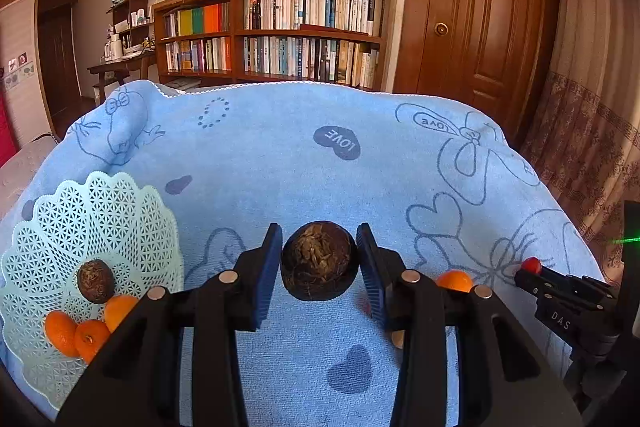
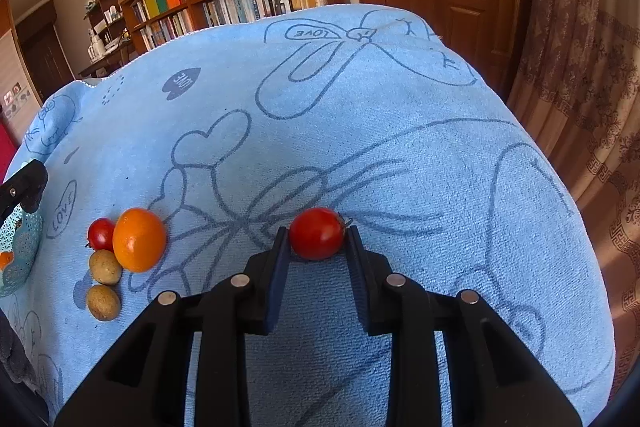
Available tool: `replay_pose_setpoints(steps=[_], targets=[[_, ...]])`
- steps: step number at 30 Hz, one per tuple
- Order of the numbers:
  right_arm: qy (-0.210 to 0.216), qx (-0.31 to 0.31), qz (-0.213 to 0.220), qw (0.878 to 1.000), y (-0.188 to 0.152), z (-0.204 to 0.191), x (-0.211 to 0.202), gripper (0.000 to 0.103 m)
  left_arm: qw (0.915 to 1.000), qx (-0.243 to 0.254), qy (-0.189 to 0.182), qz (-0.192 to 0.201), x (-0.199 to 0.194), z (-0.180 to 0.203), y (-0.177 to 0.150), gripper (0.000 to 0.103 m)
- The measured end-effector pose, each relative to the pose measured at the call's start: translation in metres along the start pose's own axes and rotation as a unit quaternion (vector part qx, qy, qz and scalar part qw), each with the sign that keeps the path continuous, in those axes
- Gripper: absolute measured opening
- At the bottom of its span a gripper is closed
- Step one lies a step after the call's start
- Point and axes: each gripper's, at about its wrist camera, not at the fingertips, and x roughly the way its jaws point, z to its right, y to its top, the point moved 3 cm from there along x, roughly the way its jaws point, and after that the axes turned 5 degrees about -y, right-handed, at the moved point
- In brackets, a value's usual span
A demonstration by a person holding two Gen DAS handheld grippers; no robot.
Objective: Organize fruits
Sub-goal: 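Carry the dark brown fruit into the basket and open the left tool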
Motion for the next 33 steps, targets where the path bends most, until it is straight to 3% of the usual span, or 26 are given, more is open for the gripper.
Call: replay_pose_setpoints(steps=[9, 19, 33], targets=[[0.019, -0.001, 0.017, 1.0, 0.001, -0.006, -0.009, 0.029, 0.9988, -0.019, 0.042, 0.02, -0.017, -0.025, -0.002, 0.04], [0.021, -0.006, 0.021, 1.0, 0.0, -0.01, -0.009, 0.029, 0.9913, -0.031, 0.116, 0.053, -0.041, -0.061, -0.003, 0.04], [0.016, -0.01, 0.019, 1.0, -0.003, -0.013, -0.007, 0.029, 0.9813, -0.072, 0.17, 0.054, -0.061, -0.116, -0.016, 0.04]])
